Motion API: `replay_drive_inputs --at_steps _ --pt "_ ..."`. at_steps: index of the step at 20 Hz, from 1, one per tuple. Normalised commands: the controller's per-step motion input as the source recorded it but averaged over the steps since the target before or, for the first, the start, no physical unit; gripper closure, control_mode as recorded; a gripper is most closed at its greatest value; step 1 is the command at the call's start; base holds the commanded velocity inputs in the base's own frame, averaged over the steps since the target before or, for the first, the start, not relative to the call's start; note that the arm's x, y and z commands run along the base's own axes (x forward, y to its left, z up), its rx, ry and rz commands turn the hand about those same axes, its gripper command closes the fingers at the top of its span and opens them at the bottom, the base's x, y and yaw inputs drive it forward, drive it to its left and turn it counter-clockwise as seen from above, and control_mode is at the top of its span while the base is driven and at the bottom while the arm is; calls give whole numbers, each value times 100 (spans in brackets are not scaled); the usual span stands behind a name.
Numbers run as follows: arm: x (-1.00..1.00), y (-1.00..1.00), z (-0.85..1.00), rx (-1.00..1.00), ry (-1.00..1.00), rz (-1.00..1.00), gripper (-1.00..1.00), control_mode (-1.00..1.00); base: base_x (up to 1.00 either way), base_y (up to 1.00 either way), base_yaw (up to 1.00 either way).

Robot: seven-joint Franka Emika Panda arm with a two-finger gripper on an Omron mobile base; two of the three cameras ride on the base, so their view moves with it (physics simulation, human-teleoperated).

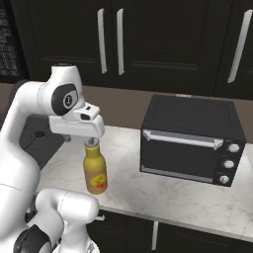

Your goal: There is a wine glass and glass cup on the dining counter. Place the wine bottle next to the wine glass and the juice bottle next to the glass cup.

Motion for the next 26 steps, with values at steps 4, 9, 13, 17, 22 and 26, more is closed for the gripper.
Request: replay_drive_inputs --at_steps 4,9,13,17,22,26 --pt "0 20 -9 0 -10 0 -100 -100 0 0 0" --pt "3 5 -8 0 -8 0 -100 -100 0 0 0" --pt "7 0 -1 0 0 0 -100 -100 0 0 0" --pt "10 -2 0 1 0 0 -100 -100 0 0 0" --pt "7 -4 0 3 0 0 -100 -100 0 0 0" --pt "5 -5 -1 2 0 0 -100 -100 0 0 0"
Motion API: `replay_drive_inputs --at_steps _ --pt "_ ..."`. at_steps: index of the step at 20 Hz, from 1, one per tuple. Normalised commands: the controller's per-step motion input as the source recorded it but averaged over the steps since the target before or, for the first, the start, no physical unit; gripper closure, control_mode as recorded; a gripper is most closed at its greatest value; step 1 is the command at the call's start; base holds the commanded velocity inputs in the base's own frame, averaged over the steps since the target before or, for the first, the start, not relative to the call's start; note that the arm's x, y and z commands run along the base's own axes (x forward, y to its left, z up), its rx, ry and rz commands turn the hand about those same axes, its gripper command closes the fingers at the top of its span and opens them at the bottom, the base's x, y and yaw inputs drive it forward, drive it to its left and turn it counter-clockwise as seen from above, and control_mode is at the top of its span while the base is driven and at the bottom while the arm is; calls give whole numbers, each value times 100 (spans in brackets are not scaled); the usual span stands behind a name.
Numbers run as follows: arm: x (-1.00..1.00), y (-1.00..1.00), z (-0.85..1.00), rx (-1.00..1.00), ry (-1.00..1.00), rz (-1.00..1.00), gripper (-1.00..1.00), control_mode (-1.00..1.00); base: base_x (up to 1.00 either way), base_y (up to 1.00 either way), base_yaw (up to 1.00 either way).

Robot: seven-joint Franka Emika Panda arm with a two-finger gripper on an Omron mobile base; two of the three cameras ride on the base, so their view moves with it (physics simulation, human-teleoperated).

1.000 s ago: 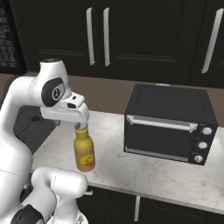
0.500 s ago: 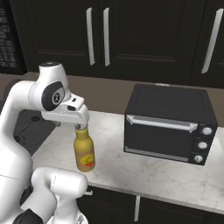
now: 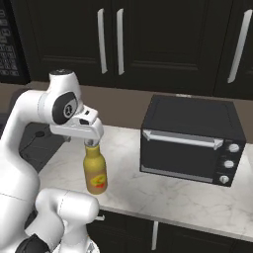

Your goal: There is a wine glass and glass cup on the dining counter. Place the wine bottle next to the wine glass and the juice bottle next to the glass cup.

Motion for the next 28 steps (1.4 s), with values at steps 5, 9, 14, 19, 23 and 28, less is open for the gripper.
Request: replay_drive_inputs --at_steps 5,9,14,19,23,28 --pt "5 -2 -2 0 -3 0 -100 -100 0 0 0" --pt "9 0 -2 0 -5 0 -100 -100 0 0 0" --pt "11 0 -10 0 -7 0 -100 -100 0 0 0" --pt "3 0 -12 1 -4 0 -100 -100 0 0 0" --pt "5 -4 -12 3 0 0 -100 -100 0 0 0" --pt "11 -6 -8 2 0 0 -100 -100 0 0 0"
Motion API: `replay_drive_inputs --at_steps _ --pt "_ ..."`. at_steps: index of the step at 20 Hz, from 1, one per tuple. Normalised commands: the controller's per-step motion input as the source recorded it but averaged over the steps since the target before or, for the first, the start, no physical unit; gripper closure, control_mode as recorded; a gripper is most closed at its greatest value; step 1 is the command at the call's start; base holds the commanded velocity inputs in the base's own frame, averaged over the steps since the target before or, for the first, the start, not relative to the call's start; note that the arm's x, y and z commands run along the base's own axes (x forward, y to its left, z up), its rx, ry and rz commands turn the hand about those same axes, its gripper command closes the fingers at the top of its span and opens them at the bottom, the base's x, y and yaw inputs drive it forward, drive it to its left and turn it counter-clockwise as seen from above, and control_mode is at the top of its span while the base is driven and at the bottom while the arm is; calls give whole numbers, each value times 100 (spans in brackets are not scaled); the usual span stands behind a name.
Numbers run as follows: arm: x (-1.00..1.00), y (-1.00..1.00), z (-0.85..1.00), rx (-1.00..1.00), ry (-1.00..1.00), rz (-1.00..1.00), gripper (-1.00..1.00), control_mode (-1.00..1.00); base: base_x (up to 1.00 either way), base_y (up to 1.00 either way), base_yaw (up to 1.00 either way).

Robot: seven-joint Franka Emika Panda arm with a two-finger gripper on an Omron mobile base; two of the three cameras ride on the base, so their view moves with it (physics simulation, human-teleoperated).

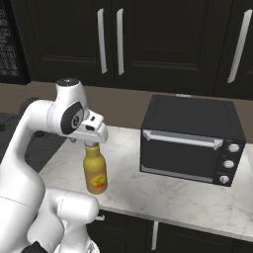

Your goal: There is a wine glass and glass cup on the dining counter. Place the wine bottle next to the wine glass and the juice bottle next to the glass cup.

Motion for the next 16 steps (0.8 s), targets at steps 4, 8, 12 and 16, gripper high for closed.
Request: replay_drive_inputs --at_steps 4,8,12,16 --pt "11 -7 -8 2 0 0 -100 -100 0 0 0" --pt "6 -6 -12 2 0 0 -100 -100 0 0 0" --pt "4 -5 -12 1 0 0 -100 -100 0 0 0" --pt "0 -1 -10 1 0 0 -100 -100 0 0 0"
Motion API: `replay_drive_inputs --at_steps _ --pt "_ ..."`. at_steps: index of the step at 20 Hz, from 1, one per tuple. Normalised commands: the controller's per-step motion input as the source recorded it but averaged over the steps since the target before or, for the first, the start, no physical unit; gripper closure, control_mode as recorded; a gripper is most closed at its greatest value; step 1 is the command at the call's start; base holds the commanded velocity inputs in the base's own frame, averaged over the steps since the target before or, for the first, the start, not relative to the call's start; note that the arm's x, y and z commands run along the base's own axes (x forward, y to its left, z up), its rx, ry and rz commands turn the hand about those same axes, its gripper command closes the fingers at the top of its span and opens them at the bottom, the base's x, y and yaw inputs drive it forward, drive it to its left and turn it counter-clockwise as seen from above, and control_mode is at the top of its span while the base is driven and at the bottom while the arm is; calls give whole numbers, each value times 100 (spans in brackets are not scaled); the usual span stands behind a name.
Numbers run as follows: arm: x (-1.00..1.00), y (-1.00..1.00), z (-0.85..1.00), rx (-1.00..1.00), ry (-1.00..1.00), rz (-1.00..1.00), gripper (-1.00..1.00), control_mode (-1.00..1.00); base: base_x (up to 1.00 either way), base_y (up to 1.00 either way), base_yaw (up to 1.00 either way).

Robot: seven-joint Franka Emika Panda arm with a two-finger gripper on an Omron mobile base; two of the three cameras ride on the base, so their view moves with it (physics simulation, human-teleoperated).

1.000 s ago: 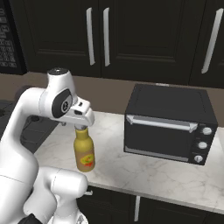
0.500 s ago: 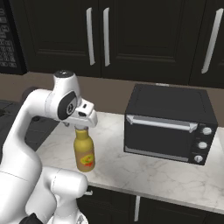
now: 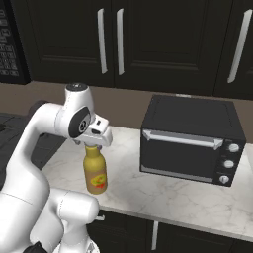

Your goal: There is a wine glass and glass cup on the dining counter. Place the wine bottle next to the wine glass and the juice bottle next to the glass cup.

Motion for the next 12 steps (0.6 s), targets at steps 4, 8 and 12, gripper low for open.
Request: replay_drive_inputs --at_steps 4,8,12 --pt "1 0 -10 0 0 0 -100 -100 0 0 0" --pt "5 0 -8 0 0 0 -100 -100 0 0 0" --pt "12 0 -3 0 0 0 -100 -100 0 0 0"
